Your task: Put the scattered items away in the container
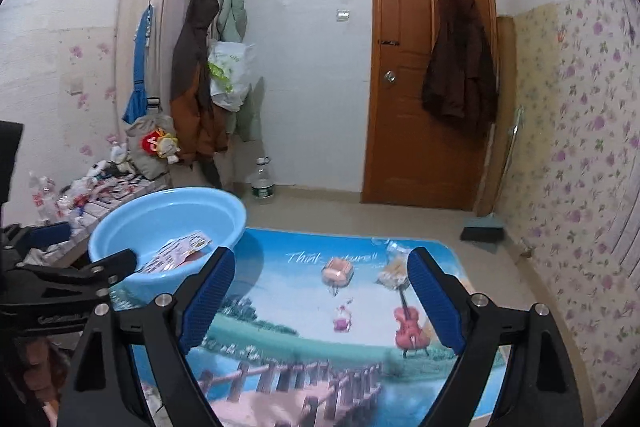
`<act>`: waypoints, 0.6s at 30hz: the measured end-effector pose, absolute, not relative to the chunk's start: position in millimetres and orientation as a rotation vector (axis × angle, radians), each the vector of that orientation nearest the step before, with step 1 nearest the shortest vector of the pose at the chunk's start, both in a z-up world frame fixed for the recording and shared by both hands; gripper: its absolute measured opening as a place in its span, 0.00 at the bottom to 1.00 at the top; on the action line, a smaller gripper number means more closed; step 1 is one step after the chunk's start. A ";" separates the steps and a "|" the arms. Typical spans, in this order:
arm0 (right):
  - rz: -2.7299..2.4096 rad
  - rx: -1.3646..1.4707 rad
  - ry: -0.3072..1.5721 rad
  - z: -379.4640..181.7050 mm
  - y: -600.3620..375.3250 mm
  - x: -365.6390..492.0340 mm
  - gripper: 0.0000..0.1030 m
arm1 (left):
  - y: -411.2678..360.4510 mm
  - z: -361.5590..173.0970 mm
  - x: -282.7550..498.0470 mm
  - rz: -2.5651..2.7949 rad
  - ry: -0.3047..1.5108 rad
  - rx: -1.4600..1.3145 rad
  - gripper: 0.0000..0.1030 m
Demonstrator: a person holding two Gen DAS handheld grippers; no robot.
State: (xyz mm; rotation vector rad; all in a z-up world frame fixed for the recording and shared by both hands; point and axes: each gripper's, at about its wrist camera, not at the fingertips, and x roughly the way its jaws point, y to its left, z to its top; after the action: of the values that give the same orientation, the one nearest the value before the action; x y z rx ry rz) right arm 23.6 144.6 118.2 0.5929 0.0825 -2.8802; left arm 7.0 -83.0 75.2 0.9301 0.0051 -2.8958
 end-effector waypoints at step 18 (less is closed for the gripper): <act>-2.861 0.883 -0.053 64.8 202.8 7.4 0.87 | -12.1 52.1 6.4 -2.969 -0.134 1.001 1.00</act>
State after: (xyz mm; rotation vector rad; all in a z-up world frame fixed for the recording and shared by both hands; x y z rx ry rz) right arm 7.4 202.8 64.8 0.8830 -0.0527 -2.8610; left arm 6.4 -12.1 52.1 1.0009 -0.1338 -2.9685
